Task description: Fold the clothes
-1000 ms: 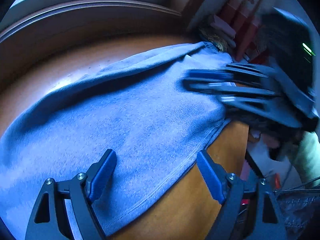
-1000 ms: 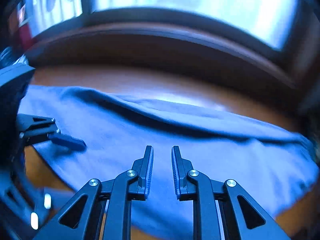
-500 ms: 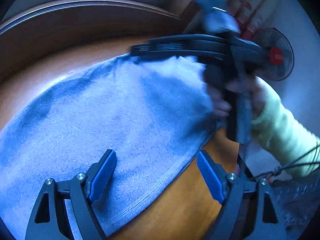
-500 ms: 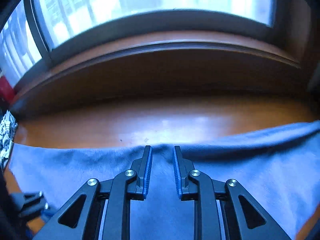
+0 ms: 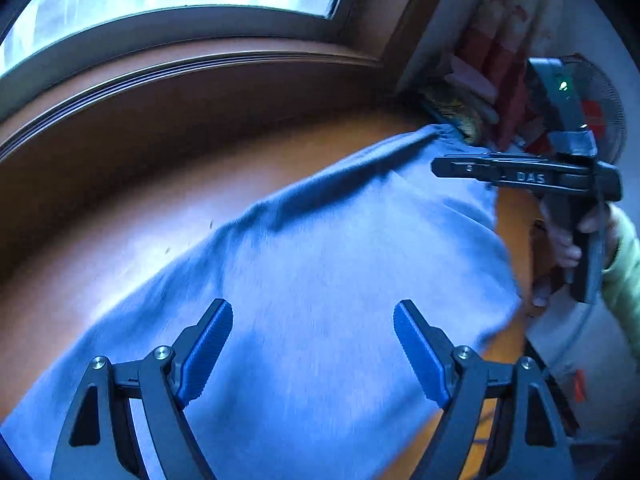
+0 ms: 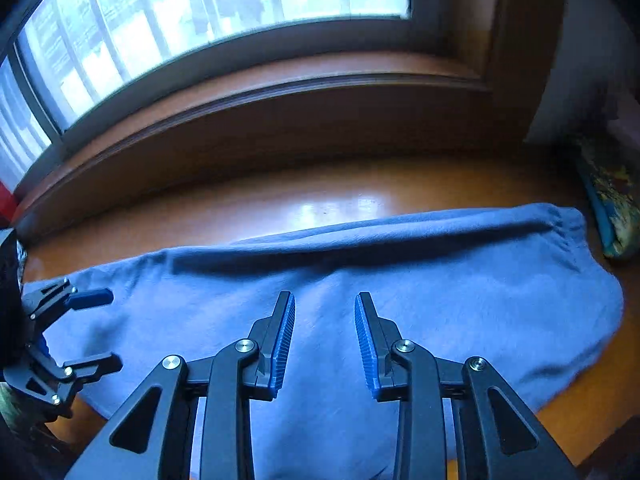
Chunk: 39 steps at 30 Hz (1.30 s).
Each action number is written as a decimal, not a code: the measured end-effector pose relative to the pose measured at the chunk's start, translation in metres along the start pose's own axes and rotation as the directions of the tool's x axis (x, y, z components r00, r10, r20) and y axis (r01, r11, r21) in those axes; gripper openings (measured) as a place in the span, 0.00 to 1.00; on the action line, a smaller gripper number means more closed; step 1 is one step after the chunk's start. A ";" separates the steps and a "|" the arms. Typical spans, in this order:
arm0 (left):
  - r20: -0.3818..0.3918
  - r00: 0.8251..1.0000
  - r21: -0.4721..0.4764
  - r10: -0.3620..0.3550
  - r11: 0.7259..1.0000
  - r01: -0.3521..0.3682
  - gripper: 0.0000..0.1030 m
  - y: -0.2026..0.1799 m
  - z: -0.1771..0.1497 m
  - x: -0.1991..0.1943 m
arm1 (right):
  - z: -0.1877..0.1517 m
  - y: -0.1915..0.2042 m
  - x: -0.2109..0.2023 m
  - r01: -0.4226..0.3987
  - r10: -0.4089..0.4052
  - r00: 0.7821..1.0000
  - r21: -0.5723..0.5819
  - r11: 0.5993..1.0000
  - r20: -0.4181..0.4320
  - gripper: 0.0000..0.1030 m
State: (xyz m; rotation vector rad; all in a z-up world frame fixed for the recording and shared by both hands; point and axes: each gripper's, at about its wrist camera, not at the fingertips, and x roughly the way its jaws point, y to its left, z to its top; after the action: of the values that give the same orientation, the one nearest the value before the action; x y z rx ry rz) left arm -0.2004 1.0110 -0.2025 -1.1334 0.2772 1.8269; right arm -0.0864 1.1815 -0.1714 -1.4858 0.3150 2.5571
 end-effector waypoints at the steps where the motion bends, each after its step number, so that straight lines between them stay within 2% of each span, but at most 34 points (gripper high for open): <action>1: -0.008 1.000 -0.017 0.021 1.000 -0.021 0.80 -0.002 0.001 0.006 | 0.005 -0.001 0.009 -0.006 0.005 1.000 -0.031 1.000 -0.010 0.31; 4: -0.041 0.997 -0.083 0.070 0.994 -0.073 0.80 -0.003 0.001 0.020 | 0.016 -0.007 0.034 -0.026 0.024 1.000 -0.080 0.996 -0.020 0.31; 8: -0.049 0.987 -0.112 0.151 0.981 -0.156 0.80 -0.008 -0.005 0.025 | 0.042 -0.029 0.068 -0.050 0.049 0.999 -0.045 0.998 -0.007 0.30; 11: -0.052 0.967 -0.094 0.249 0.963 -0.253 0.79 -0.020 -0.007 0.032 | 0.060 -0.057 0.075 -0.067 0.066 0.997 0.049 0.997 0.033 0.29; 13: -0.060 0.947 -0.069 0.316 0.945 -0.320 0.80 -0.028 -0.008 0.038 | 0.067 -0.074 0.072 -0.082 0.077 0.995 0.092 0.992 0.064 0.29; 16: -0.057 0.938 -0.107 0.343 0.932 -0.347 0.82 -0.030 -0.008 0.040 | 0.064 -0.095 0.049 -0.112 0.100 0.988 0.105 0.988 0.114 0.29; 19: -0.052 0.934 -0.133 0.353 0.925 -0.357 0.83 -0.028 -0.008 0.041 | 0.049 -0.110 0.024 -0.078 0.072 0.988 0.042 0.996 0.136 0.30; 22: -0.041 0.928 -0.132 0.370 0.919 -0.372 0.85 -0.030 -0.010 0.043 | 0.036 -0.125 0.026 -0.001 0.001 0.996 -0.005 1.000 0.091 0.30; 25: -0.030 0.928 -0.142 0.371 0.917 -0.372 0.87 -0.028 -0.011 0.042 | 0.033 -0.147 0.045 0.067 -0.068 0.997 0.031 0.997 0.035 0.30; 28: -0.022 0.927 -0.140 0.374 0.917 -0.373 0.89 -0.027 -0.013 0.043 | 0.035 -0.162 0.052 0.030 -0.035 0.996 0.074 0.997 0.076 0.29; 33: -0.009 0.926 -0.136 0.378 0.917 -0.376 0.97 -0.027 -0.013 0.047 | 0.041 -0.151 0.053 0.032 -0.038 0.996 0.069 0.997 0.086 0.29; 36: -0.014 0.925 -0.141 0.380 0.915 -0.378 0.99 -0.025 -0.011 0.048 | 0.034 -0.136 0.027 -0.011 0.002 0.991 0.061 0.998 0.137 0.29; 39: -0.023 0.924 -0.143 0.382 0.913 -0.381 0.99 -0.023 -0.010 0.049 | 0.018 -0.118 -0.012 -0.053 0.051 0.979 0.006 0.999 0.195 0.32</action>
State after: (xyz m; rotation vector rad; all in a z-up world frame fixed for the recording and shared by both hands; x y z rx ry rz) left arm -0.1823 1.0464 -0.2406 -1.2393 0.3894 2.2241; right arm -0.0661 1.3000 -0.1633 -1.2247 0.3444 2.7099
